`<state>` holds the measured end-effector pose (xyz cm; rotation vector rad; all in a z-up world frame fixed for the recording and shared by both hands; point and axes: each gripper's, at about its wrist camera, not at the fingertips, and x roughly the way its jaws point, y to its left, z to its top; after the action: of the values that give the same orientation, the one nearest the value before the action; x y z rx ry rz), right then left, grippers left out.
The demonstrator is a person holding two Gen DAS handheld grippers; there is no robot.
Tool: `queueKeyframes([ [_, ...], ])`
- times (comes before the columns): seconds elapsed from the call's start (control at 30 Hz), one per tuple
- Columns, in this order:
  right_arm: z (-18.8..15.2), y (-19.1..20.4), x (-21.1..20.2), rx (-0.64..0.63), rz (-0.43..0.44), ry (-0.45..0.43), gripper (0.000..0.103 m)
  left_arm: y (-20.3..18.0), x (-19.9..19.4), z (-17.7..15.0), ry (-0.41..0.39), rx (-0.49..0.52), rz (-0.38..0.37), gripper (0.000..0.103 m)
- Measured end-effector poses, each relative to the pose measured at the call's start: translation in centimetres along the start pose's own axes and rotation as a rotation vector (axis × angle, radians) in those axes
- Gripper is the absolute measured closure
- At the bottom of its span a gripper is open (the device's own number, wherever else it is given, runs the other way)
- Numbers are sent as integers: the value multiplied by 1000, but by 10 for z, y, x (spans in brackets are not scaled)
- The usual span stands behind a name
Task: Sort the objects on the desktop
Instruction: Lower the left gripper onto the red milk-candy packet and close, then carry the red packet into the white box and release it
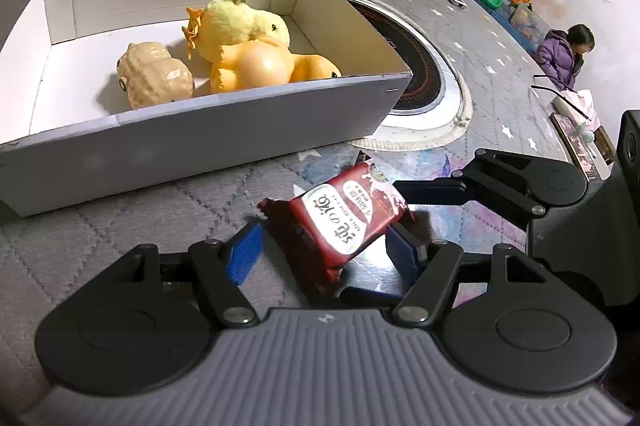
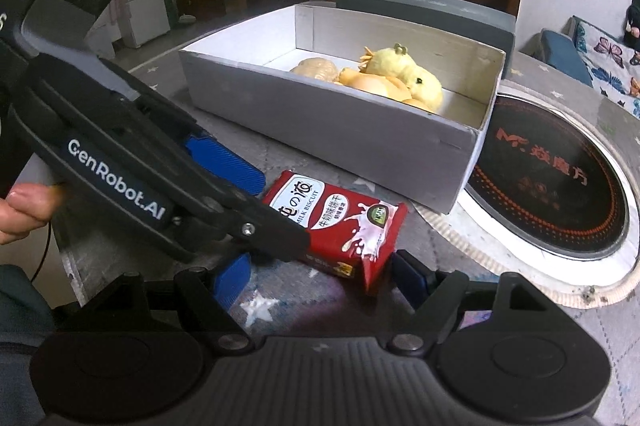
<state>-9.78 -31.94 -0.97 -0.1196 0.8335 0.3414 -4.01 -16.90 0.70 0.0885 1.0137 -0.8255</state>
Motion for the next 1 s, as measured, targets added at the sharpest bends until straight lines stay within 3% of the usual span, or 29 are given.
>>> queueKeyframes([
  [0.8,6,29,0,-30,-32,-28,23,-1,-13,-6,-30,-10,10,39],
  [1.0,11,34,-1,-43,-46,-34,25,-1,-23,-5,-57,-4,21,44],
])
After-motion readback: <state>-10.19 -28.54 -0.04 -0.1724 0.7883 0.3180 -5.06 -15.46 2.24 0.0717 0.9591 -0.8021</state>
